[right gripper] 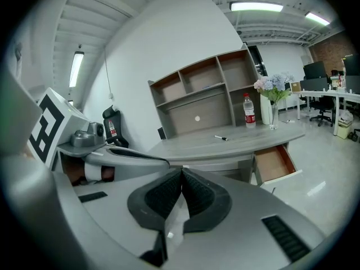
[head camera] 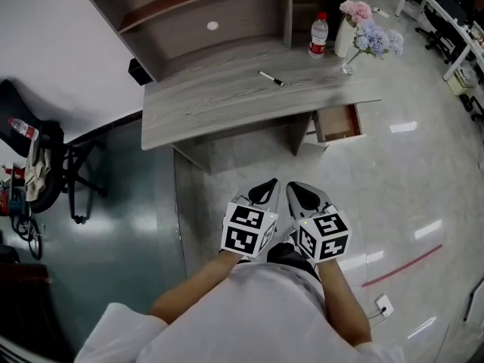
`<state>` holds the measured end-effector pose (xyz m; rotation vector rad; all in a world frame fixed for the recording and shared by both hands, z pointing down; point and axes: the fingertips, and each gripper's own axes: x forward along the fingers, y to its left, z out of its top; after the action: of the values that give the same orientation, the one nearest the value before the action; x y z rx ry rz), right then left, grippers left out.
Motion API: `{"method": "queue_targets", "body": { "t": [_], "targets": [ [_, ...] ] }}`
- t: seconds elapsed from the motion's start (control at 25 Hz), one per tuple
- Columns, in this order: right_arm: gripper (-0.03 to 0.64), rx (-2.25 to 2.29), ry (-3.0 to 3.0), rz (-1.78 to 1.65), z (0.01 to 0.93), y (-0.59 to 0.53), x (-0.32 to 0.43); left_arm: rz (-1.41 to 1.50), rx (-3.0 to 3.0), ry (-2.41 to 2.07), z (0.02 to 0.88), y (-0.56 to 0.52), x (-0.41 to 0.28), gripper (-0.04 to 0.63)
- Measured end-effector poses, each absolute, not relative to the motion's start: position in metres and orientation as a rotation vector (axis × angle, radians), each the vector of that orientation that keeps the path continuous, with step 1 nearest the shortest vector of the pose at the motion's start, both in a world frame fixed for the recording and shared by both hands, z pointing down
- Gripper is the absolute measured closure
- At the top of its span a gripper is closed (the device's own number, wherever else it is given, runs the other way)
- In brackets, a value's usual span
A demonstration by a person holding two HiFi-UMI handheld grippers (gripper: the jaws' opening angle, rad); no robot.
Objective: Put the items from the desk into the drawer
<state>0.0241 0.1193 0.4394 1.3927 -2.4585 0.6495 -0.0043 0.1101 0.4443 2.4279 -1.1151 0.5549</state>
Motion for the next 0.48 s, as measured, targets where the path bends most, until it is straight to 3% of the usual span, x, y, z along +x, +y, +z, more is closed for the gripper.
{"method": "queue_targets", "body": {
  "t": [0.48],
  "targets": [
    [0.615, 1.294, -2.54, 0.692, 0.44, 0.079, 0.077, 0.597, 2.369, -1.219, 0.441, 0.069, 0.051, 0.592]
  ]
}}
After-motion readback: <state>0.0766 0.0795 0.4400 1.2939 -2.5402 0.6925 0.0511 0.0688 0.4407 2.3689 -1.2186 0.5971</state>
